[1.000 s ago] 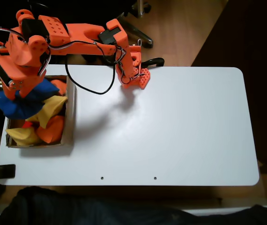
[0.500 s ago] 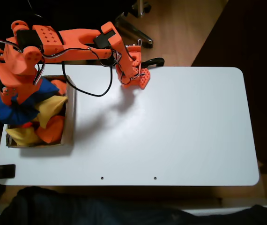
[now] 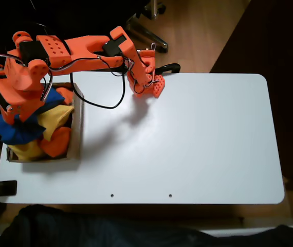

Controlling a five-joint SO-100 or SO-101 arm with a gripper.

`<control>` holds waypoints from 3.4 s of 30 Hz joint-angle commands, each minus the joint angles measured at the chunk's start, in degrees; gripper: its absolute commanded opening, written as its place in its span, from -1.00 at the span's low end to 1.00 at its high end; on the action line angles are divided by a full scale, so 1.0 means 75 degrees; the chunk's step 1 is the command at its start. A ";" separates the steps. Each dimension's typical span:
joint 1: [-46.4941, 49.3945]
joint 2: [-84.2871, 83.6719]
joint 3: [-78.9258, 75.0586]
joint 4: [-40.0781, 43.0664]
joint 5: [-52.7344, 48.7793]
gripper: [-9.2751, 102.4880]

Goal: Grasp a bag and put it in the box.

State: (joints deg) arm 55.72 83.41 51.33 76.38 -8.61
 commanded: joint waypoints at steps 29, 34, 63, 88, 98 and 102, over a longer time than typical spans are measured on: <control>-0.0012 -0.0082 0.1078 -0.0902 -0.0691 -0.74; 0.0012 0.0023 0.1488 -0.1008 -0.0809 -0.62; -0.0727 0.2883 0.3891 -0.1465 -0.0539 -0.04; -0.2414 0.6117 0.6645 -0.2391 0.0434 -0.28; -0.3223 0.6844 0.7020 -0.2215 0.1254 -0.56; -0.3633 0.7184 0.7324 -0.2215 0.1453 -0.68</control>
State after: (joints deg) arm 30.15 135.00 105.91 59.68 1.49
